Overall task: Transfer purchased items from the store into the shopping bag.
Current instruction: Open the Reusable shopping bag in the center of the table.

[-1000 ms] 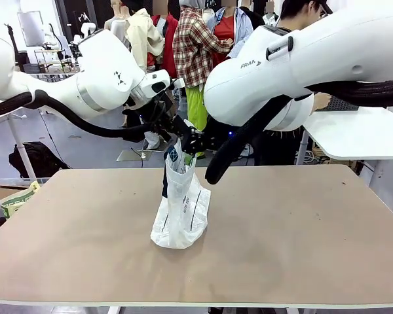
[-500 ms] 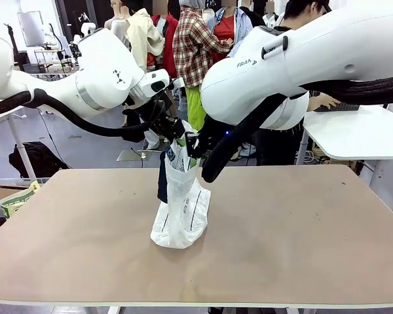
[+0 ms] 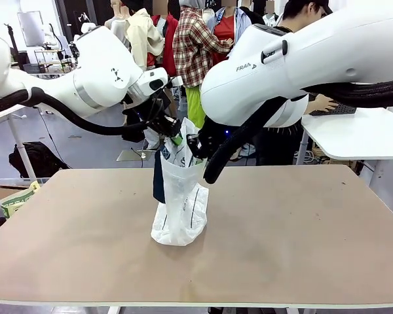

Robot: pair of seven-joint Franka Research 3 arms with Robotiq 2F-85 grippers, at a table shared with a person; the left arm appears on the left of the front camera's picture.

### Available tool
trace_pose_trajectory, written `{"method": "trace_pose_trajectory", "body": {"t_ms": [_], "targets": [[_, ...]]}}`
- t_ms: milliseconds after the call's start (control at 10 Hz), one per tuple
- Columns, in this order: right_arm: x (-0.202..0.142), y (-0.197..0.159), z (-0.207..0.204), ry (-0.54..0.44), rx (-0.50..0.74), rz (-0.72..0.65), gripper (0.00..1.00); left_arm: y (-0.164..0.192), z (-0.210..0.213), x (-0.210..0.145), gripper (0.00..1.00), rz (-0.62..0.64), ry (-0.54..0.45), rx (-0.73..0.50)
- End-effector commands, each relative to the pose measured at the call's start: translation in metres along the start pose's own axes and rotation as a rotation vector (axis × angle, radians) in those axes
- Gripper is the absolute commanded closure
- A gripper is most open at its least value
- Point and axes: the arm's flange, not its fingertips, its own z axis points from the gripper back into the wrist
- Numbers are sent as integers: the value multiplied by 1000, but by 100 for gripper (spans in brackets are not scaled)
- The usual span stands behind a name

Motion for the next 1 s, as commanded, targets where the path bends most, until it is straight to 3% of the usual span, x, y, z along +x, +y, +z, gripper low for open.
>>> {"method": "trace_pose_trajectory", "body": {"t_ms": [0, 400, 600, 900], "targets": [[-1, -2, 9, 2, -61, -32, 100, 7, 14, -12, 100, 16, -11, 21], [-1, -15, 30, 47, -144, -45, 100, 52, 67, -45, 100, 111, -58, 197], [7, 14, 15, 56, -129, 73, 100, 65, 95, -83, 100, 150, -84, 250], [17, 53, -23, 156, -142, 185, 100, 72, 110, -136, 100, 201, -80, 279]]}}
